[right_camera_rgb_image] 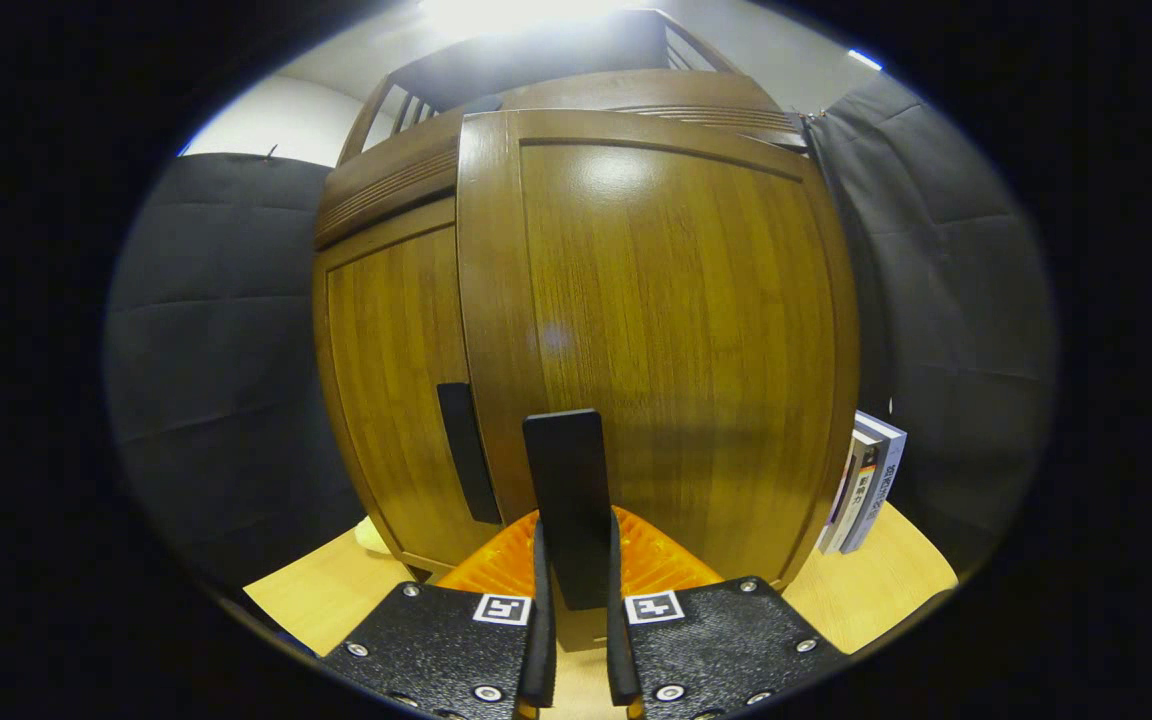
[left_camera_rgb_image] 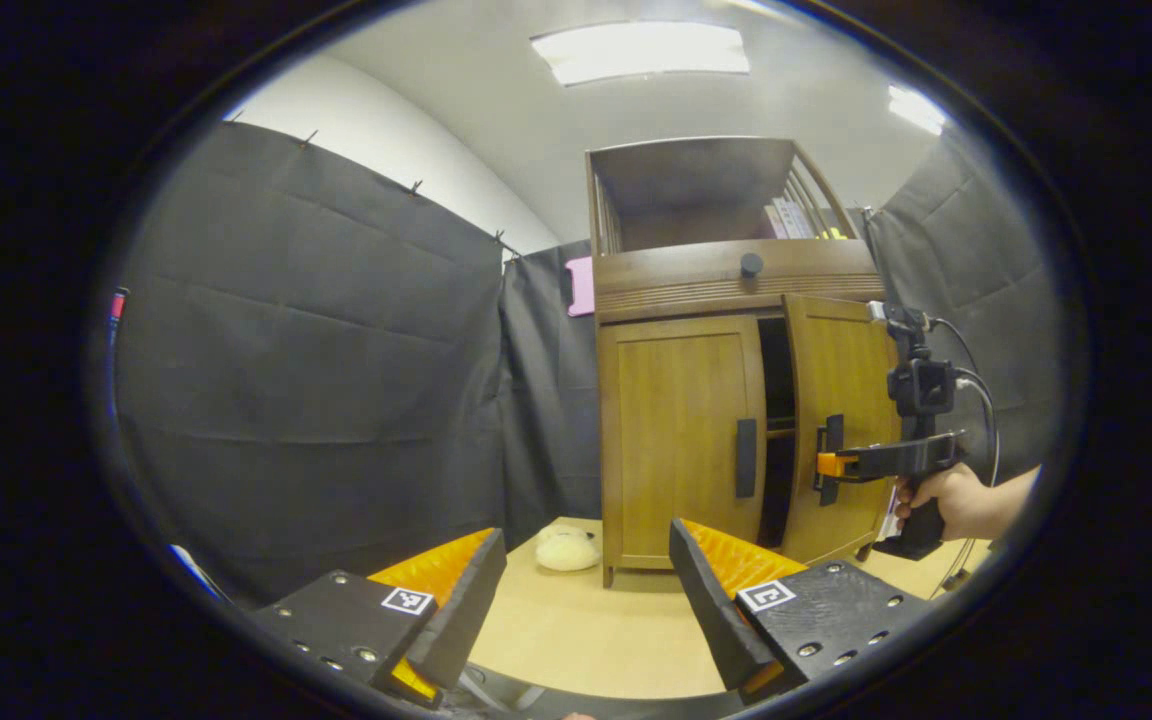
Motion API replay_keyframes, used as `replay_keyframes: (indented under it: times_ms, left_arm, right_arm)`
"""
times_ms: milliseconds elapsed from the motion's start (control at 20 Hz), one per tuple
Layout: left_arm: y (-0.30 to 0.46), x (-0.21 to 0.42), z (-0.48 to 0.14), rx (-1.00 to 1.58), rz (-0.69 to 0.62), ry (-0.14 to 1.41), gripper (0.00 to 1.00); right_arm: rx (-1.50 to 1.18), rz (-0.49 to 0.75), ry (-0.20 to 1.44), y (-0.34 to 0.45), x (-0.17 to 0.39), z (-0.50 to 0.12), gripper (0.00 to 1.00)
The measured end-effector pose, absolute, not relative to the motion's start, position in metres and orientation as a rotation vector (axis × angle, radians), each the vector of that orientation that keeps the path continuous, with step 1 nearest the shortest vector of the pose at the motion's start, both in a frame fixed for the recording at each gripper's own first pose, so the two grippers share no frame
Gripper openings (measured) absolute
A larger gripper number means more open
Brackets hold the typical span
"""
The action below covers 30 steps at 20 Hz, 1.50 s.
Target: Open the right door of the double-door shoe cabinet with the right hand, and open the left door with the left hand.
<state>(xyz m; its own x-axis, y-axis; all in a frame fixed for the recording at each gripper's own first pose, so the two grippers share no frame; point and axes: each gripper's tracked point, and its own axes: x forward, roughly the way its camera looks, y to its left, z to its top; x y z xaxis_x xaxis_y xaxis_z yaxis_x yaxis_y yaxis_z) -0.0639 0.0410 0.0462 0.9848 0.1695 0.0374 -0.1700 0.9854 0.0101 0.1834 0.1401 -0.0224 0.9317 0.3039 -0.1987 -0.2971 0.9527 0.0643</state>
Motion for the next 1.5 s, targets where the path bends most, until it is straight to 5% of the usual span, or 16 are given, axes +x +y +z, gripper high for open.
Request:
replay_keyframes:
  times_ms: [400, 450, 550, 700, 800, 1200, 1500]
  left_arm:
    - [0.024, -0.060, 0.050, 0.014, 0.083, -0.051, 0.94]
    - [0.023, -0.058, 0.050, 0.012, 0.072, -0.052, 1.00]
    - [0.021, -0.056, 0.047, 0.007, 0.052, -0.056, 0.94]
    - [0.016, -0.053, 0.045, -0.001, 0.022, -0.056, 1.00]
    - [0.014, -0.052, 0.044, -0.005, 0.003, -0.059, 0.94]
    - [0.001, -0.045, 0.038, -0.028, -0.089, -0.053, 1.00]
    - [-0.015, -0.035, 0.031, -0.045, -0.151, -0.056, 0.94]
  right_arm:
    - [0.041, 0.278, 0.201, 0.104, 0.144, -0.019, 0.19]
    - [0.046, 0.271, 0.202, 0.098, 0.140, -0.018, 0.22]
    - [0.056, 0.257, 0.202, 0.087, 0.132, -0.018, 0.20]
    - [0.069, 0.228, 0.208, 0.073, 0.122, -0.018, 0.18]
    - [0.093, 0.213, 0.210, 0.063, 0.114, -0.016, 0.17]
    - [0.082, 0.160, 0.206, 0.026, 0.095, -0.014, 0.14]
    - [0.059, 0.070, 0.199, -0.020, 0.088, -0.011, 0.12]
